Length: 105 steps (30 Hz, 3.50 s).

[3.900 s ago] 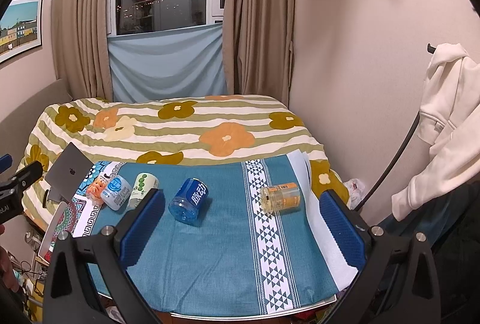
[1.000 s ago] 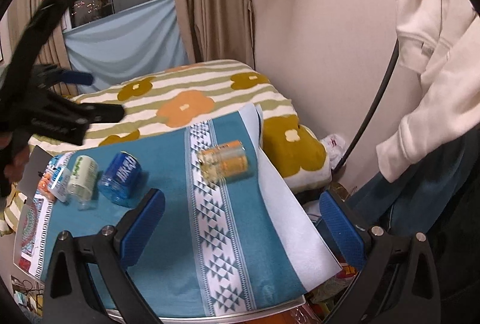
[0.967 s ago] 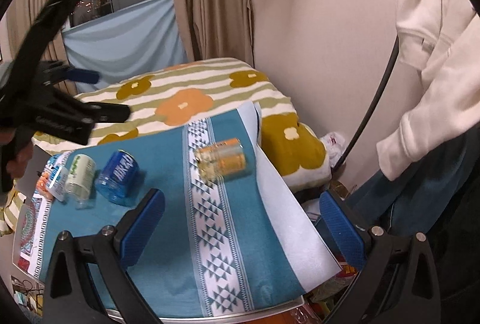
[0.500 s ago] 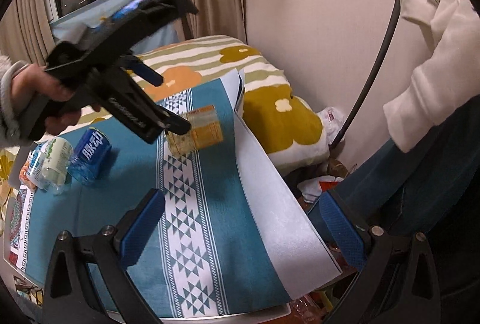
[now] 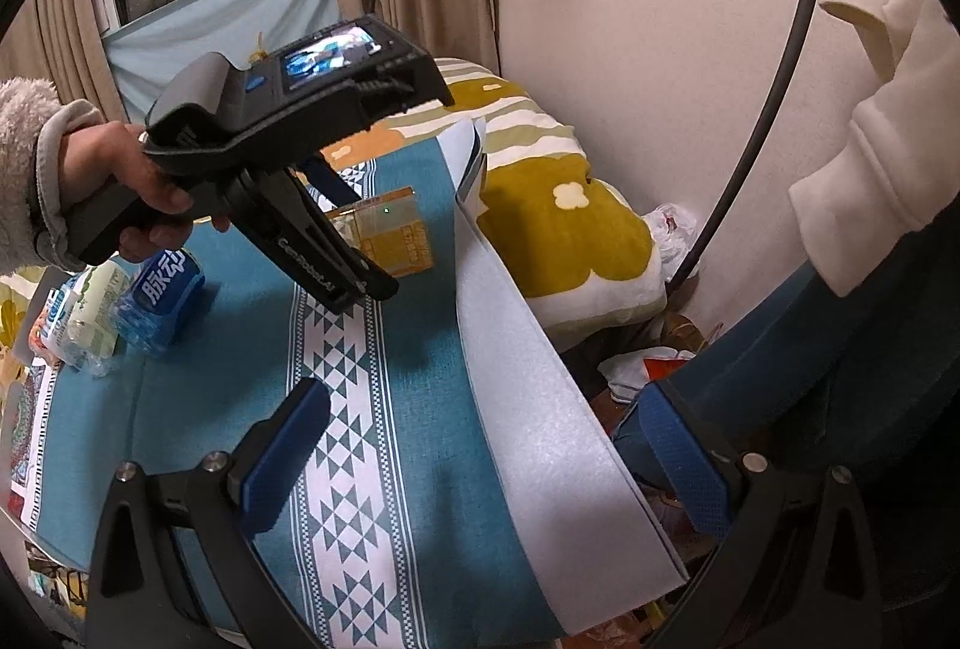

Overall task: Flip cup upright
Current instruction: 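Move the left gripper to the lying orange-labelled clear cup and grasp it, then lift the cup with the left gripper and set it down on the cloth, then move the right gripper to the orange-labelled cup and grasp it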

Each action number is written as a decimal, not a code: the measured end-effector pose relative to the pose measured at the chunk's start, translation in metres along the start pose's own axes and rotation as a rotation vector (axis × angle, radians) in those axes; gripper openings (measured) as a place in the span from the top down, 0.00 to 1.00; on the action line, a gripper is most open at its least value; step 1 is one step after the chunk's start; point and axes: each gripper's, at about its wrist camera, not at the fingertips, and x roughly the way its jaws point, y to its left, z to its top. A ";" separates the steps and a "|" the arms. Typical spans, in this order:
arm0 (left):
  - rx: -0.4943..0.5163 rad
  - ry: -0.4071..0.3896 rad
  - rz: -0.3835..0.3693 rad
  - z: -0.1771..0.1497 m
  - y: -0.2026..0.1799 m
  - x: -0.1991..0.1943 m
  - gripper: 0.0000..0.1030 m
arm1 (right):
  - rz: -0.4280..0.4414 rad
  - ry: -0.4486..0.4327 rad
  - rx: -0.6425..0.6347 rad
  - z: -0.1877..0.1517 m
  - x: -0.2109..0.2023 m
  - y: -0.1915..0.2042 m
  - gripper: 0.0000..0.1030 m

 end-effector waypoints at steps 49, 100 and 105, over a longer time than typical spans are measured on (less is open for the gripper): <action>-1.026 -0.066 -0.066 -0.254 -0.023 -0.026 0.36 | 0.247 0.015 -0.175 -0.030 -0.024 0.103 0.00; -1.179 -0.172 0.091 -0.328 -0.028 -0.095 0.00 | 0.414 0.247 -0.077 0.030 -0.017 0.135 0.00; -1.209 -0.173 0.137 -0.361 -0.024 -0.098 0.00 | 0.476 0.413 0.010 0.032 0.014 0.160 0.00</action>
